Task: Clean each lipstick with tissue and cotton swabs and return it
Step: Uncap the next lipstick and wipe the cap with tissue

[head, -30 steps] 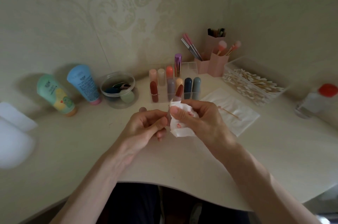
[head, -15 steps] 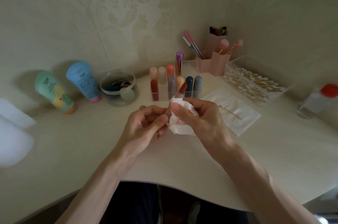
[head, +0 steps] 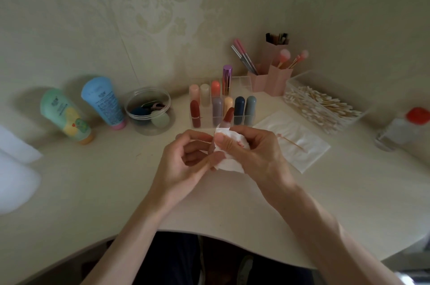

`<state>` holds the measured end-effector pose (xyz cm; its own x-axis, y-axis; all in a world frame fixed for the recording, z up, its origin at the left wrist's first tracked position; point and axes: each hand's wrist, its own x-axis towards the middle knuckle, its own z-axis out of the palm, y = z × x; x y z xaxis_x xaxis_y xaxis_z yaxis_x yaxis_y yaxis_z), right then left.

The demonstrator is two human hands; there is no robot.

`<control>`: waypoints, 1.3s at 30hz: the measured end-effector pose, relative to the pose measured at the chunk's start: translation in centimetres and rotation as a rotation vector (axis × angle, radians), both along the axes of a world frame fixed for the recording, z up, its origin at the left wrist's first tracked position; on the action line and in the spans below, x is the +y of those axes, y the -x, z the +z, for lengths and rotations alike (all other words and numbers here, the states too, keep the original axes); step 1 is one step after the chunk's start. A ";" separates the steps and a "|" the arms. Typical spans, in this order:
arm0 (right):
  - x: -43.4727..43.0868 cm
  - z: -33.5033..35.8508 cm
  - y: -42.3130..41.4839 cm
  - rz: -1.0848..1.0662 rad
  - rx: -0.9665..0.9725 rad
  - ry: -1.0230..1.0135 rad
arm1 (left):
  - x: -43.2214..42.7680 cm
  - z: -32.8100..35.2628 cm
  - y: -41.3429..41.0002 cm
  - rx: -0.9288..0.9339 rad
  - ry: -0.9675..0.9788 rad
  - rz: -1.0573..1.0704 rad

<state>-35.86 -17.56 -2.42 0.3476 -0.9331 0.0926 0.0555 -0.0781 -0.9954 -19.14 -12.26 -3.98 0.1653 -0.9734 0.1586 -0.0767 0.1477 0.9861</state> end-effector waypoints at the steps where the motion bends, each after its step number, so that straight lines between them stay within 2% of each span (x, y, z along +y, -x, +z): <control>1: 0.0 -0.1 0.0 0.010 0.003 0.002 | 0.0 -0.1 -0.1 0.024 0.000 0.027; 6: 0.1 0.0 0.2 0.056 -0.001 -0.041 | 0.1 0.3 -0.4 0.128 -0.042 -0.013; 12: 0.2 0.2 0.2 0.117 -0.081 -0.110 | 0.2 0.7 -0.7 0.157 -0.056 -0.085; 16: 0.2 0.2 0.1 0.110 -0.087 -0.108 | 0.4 0.6 -0.4 0.082 -0.015 -0.081; 23: 0.3 0.1 -0.4 0.058 -0.024 -0.042 | 0.7 0.4 -0.1 -0.067 0.090 0.108; 27: 0.5 0.2 -0.4 0.055 -0.044 -0.026 | 1.0 0.4 0.3 -0.144 0.110 0.141; 36: -0.1 -0.2 0.3 0.087 -0.083 0.000 | 0.9 0.2 -0.3 -0.193 0.107 -0.049; 39: -0.2 0.0 0.4 0.054 -0.035 -0.001 | 0.9 -0.1 -0.5 -0.301 0.123 -0.069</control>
